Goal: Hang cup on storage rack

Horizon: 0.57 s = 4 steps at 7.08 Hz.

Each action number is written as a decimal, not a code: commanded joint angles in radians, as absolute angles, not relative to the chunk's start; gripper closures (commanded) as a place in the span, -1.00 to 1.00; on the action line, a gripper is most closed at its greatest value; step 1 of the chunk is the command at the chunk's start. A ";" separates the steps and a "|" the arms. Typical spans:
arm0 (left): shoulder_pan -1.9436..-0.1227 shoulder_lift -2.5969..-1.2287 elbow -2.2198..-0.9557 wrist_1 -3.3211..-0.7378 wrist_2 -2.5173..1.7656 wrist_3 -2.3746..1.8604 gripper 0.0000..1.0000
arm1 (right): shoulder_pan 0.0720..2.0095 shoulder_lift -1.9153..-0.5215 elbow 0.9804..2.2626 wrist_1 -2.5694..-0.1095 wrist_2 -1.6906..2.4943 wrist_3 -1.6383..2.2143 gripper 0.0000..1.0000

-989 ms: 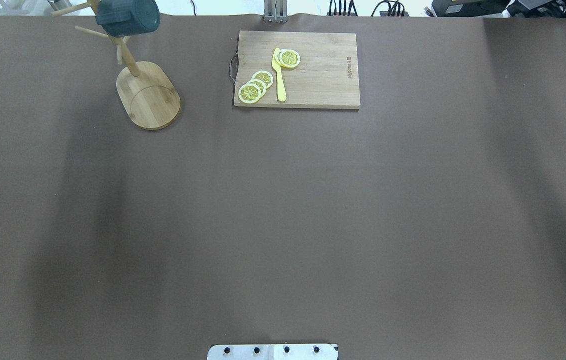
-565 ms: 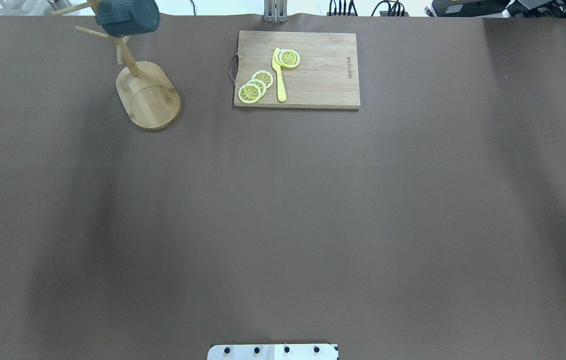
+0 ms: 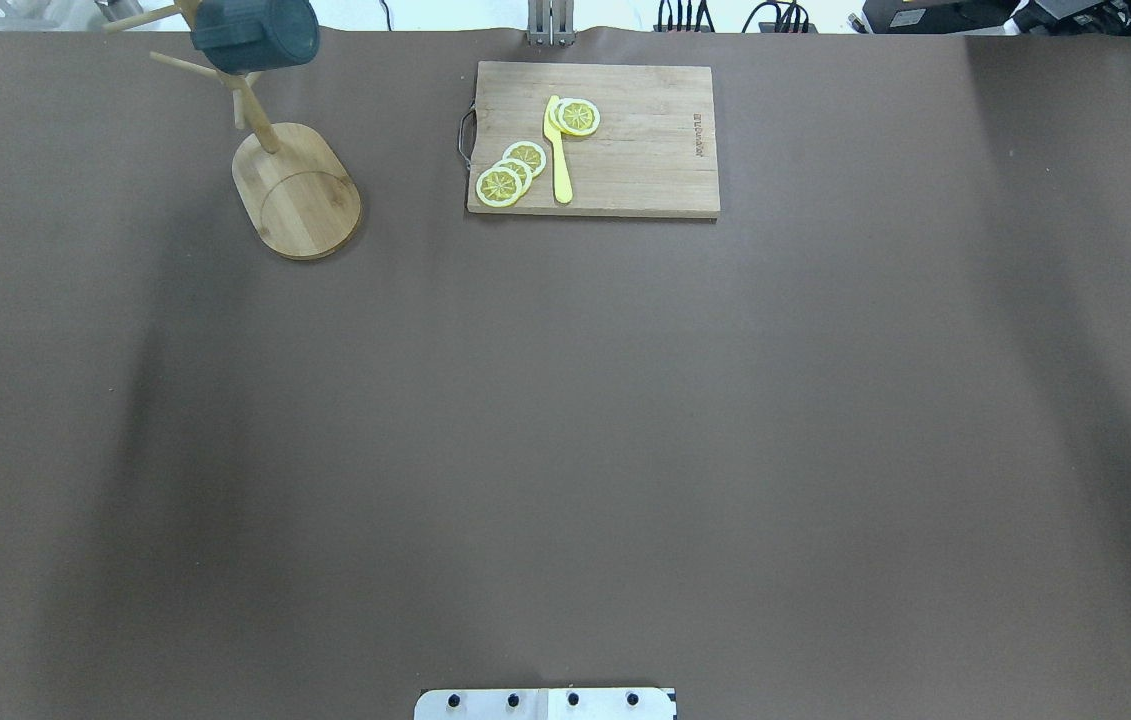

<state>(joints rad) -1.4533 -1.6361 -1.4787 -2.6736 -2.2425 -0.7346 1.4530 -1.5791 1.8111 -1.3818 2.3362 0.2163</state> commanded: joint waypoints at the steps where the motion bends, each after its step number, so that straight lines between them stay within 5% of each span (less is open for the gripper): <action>1: -1.489 -1.580 -1.489 -2.552 -2.330 -0.522 -0.93 | 1.459 -1.588 1.815 -1.382 2.336 0.216 -1.00; 4: -1.499 -1.560 -1.503 -2.352 -2.442 -0.431 -0.93 | 1.460 -1.609 1.813 -1.379 2.335 0.215 -1.00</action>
<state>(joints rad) -1.4935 -1.5726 -1.4956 -2.4393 -2.4072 -0.4656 1.4608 -1.5982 1.8133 -1.3808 2.3353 0.2150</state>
